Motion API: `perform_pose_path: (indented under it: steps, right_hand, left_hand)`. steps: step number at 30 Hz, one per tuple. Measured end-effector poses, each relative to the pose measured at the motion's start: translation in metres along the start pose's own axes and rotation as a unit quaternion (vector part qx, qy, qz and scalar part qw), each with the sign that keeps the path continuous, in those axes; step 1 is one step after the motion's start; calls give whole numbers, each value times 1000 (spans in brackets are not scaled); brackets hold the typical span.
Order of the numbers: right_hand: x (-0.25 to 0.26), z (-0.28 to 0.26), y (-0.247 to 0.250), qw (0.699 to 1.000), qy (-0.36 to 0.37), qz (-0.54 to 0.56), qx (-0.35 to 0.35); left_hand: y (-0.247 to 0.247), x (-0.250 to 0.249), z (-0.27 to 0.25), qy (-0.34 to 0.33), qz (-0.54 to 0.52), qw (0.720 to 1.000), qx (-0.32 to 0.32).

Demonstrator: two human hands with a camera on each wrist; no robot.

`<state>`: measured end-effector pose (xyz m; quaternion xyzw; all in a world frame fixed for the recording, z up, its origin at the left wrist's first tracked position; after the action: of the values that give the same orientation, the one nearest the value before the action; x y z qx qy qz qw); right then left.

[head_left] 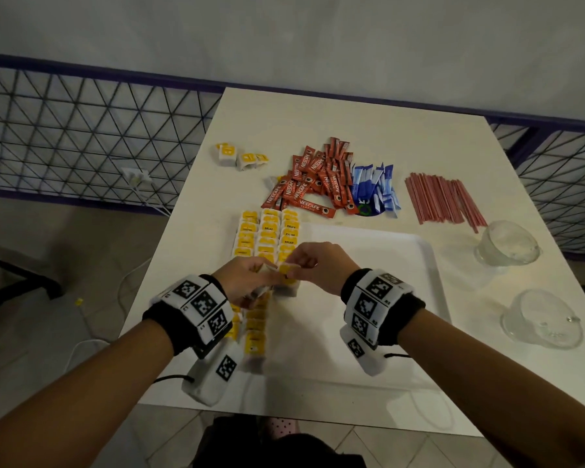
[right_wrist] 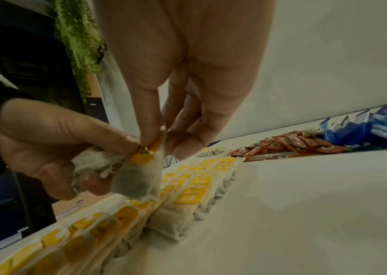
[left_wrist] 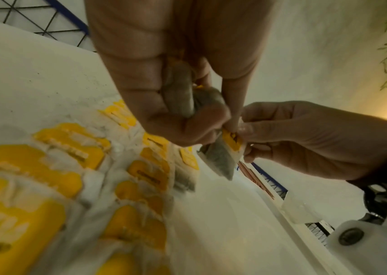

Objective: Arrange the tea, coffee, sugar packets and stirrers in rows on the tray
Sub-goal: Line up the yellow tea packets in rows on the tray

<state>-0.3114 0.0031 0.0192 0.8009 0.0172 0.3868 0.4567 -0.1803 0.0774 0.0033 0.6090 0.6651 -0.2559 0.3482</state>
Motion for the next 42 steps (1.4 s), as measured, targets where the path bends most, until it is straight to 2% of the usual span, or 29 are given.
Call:
perform_pose_path:
  steps: [4,10,13,21,29,42]
  right_hand:
    - [-5,-2,-5,999,-9,-35,30]
    - [-13,-9,-25,992,-40,-41,113]
    - [-14,-9,-31,989,-59,-18,138]
    - [-12,1,-33,988,-65,-38,135]
    - [-19,13,-34,992,-105,-39,57]
    - [-22,21,-32,992,-123,13,4]
  left_hand:
    - [6,0,3,12,31,999,4]
    - [27,1,7,39,-57,997,-23]
    - [32,4,8,43,-65,997,-23]
    - [36,3,8,50,-63,997,-11]
    - [48,-9,7,47,-83,995,-29]
    - [46,-12,11,43,-70,996,-23]
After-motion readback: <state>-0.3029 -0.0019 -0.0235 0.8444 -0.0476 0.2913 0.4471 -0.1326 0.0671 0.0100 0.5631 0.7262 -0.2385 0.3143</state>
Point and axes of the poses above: each hand's wrist, its own z-axis towards the middle knuckle, its own y-axis out of the back of the hand, x = y × z, the point moved 3 cm from there along z, towards the middle knuckle, and after that the axes turned 9 degrees about -z, right-handed, at the moved point
